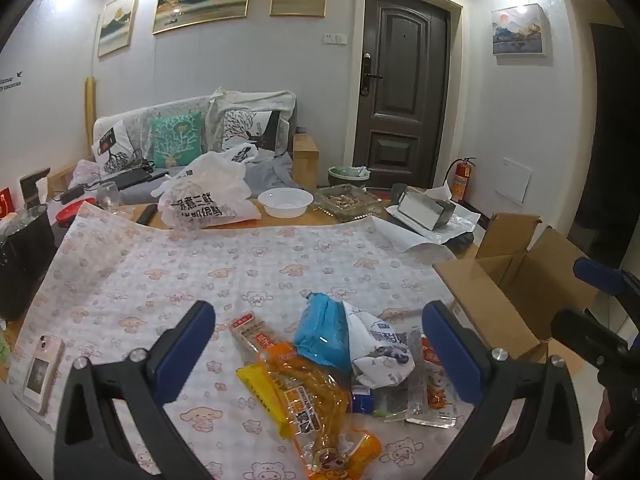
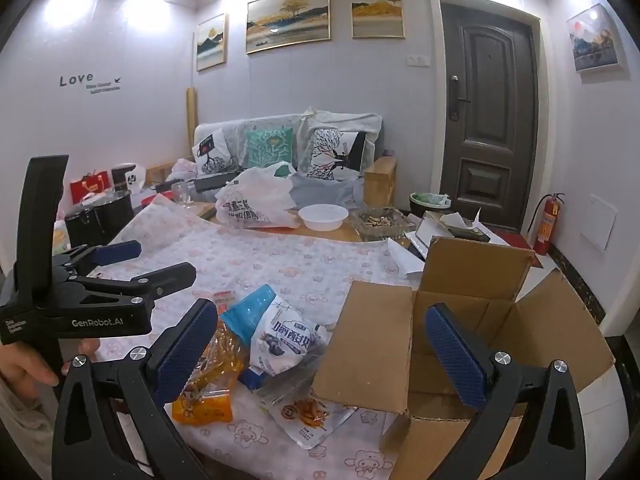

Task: Organize snacks

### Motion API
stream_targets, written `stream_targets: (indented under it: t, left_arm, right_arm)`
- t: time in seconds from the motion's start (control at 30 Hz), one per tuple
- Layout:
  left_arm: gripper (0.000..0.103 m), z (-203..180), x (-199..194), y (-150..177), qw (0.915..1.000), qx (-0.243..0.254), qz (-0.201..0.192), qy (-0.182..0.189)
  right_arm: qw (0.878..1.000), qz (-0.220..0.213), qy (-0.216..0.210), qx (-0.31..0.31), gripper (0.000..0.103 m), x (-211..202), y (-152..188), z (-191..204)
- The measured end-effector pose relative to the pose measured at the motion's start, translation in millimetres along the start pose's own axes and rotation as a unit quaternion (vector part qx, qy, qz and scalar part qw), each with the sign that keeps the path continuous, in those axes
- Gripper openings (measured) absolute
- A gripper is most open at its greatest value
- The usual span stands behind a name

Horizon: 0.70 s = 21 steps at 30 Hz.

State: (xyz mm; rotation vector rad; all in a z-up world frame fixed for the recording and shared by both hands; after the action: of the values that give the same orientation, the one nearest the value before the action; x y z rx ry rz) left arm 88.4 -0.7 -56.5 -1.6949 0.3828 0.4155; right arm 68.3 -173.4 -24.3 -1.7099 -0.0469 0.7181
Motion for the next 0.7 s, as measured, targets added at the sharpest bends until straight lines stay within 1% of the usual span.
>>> stream_targets:
  t: [0.03,0.23,0.7]
  left_arm:
    - [0.102,-0.6,-2.5,-3.7,1.0,0.001,0.002,0.0]
    - [0.102,2.5,-3.8,-3.6,1.0,0.002,0.004,0.001]
    - [0.102,-3.1,-3.5,-3.0,0.9999,0.004,0.005,0.009]
  right_arm:
    - [1.0,0.0,-0.001,0.0,0.103,0.0,0.2,0.1]
    - [1.0,0.001,-0.001,0.003,0.103,0.3,1.5,0.2]
    - [1.0,0.001,-0.002,0.004,0.103,-3.0,4.7,3.9]
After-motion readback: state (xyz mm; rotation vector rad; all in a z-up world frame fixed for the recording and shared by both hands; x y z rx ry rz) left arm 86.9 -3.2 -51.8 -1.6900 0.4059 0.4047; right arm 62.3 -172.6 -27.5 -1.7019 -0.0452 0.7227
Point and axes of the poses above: each gripper's, at about its wrist camera, not at the fingertips, and x roughly the way its jaws point, z to its left, y to its underside, the point moved 10 cm from there along x, roughly the way its jaws point, and after that the axes turned 5 degrees about -x, right-handed, at the moved point
